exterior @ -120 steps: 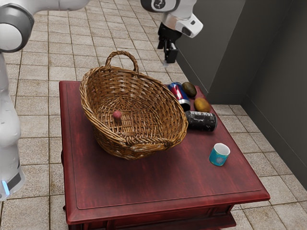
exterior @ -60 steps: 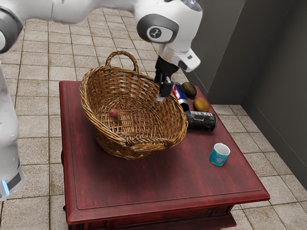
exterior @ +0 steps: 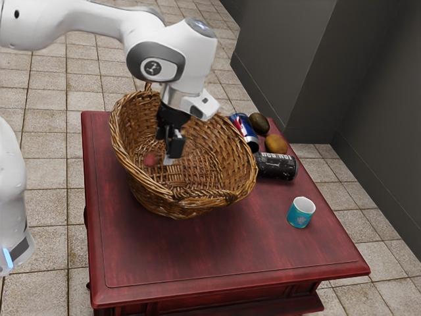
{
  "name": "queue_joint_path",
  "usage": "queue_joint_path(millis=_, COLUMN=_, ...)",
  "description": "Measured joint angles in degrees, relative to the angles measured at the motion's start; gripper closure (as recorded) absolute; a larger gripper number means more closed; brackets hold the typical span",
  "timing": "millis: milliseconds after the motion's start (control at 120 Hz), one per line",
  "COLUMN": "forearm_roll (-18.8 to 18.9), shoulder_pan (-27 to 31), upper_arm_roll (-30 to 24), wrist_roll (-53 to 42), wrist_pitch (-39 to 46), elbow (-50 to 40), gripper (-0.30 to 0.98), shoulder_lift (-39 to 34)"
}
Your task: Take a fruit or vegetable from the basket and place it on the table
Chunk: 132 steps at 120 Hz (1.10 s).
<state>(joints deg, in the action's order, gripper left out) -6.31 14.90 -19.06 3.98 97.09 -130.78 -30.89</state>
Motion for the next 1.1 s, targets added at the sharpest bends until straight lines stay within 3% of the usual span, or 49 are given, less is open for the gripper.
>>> queue_joint_path(millis=400, forearm_roll=-0.71, shoulder_pan=-0.77, upper_arm_roll=0.55, wrist_roll=3.46, wrist_pitch=-4.02, elbow=-0.86, gripper=0.0, shoulder_lift=-3.23)
queue_joint_path(millis=1100, forearm_roll=0.05, shoulder_pan=1.99, upper_arm_roll=0.09, wrist_roll=6.36, wrist_pitch=-3.99, elbow=-1.28, gripper=0.0, shoulder_lift=1.42)
